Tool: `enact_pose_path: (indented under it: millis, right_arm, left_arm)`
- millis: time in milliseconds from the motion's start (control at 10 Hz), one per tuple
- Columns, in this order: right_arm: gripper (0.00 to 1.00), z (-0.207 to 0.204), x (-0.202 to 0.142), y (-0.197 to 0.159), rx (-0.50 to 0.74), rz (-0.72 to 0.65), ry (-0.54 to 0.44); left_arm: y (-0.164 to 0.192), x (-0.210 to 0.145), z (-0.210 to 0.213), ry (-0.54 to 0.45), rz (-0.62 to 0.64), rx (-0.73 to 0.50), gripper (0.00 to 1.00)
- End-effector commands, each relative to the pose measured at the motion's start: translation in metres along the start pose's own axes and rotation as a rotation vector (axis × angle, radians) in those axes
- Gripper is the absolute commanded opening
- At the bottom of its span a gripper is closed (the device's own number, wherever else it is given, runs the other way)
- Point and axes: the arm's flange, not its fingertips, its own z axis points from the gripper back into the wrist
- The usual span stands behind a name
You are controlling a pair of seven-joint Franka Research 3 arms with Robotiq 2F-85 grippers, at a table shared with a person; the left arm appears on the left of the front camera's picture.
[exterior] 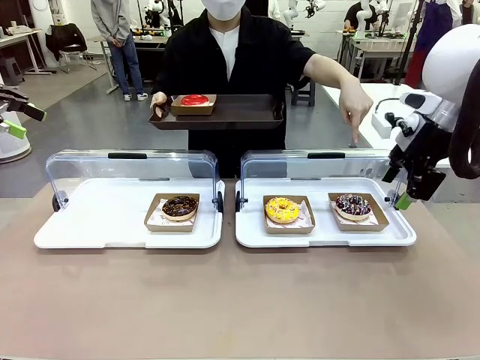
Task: Provide the desired donut to the person.
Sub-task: Pick up and lift the Paper togo box containing the Donut pointed at by the person.
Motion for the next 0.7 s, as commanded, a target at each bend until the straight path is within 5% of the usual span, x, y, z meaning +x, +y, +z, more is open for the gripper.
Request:
enact_pose_path:
  millis: [0, 600]
  right_arm:
    - [1.0, -0.0042, -0.0086, -0.0023, -0.026, -0.029, -0.039]
    - [1.0, -0.0022, -0.0042, 0.0, -0.001, -0.01, -0.009]
  left_arm:
    - [0.0, 0.001, 0.0015, -0.018, 0.003, -0.002, 1.0]
    - [0.0, 0.001, 0.0015, -0.018, 0.003, -0.002, 1.0]
